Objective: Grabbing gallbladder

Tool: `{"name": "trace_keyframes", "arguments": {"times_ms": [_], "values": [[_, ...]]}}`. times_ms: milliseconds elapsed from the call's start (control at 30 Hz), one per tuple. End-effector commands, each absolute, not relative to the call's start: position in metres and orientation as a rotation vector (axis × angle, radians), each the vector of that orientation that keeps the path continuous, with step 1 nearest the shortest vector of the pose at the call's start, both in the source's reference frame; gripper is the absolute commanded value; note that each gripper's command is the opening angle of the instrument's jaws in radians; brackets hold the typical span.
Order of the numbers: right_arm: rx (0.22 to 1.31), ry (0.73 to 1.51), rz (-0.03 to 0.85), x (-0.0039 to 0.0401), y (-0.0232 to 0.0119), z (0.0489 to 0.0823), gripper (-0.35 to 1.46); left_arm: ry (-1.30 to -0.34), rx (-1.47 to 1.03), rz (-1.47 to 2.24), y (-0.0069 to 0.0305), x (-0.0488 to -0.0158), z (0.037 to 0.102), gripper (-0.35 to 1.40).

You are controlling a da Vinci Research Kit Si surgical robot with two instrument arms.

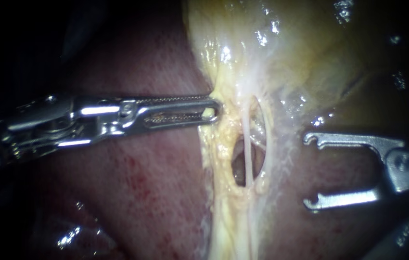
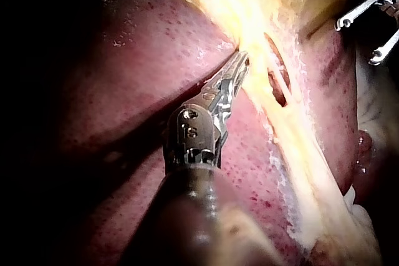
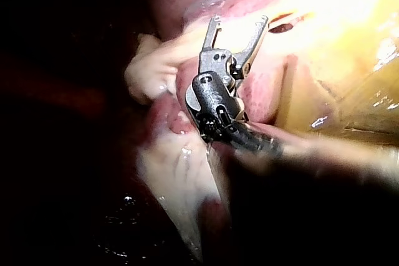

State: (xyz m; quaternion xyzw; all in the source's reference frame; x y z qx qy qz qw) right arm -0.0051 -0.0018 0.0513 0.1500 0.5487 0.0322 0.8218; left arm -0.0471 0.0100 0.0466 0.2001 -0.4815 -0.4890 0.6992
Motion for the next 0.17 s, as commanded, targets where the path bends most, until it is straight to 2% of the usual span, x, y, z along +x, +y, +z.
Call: {"name": "trace_keyframes", "arguments": {"times_ms": [33, 167], "values": [[0.319, 1.168, 0.068, -0.0052, -0.0018, 0.0513, 0.58, -1.073, 0.447, -1.089, 0.0100, -0.0471, 0.0466, -0.35], [0.319, 1.168, 0.068, -0.0052, -0.0018, 0.0513, 0.58, -1.074, 0.450, -1.087, 0.0100, -0.0470, 0.0466, -0.35]]}}
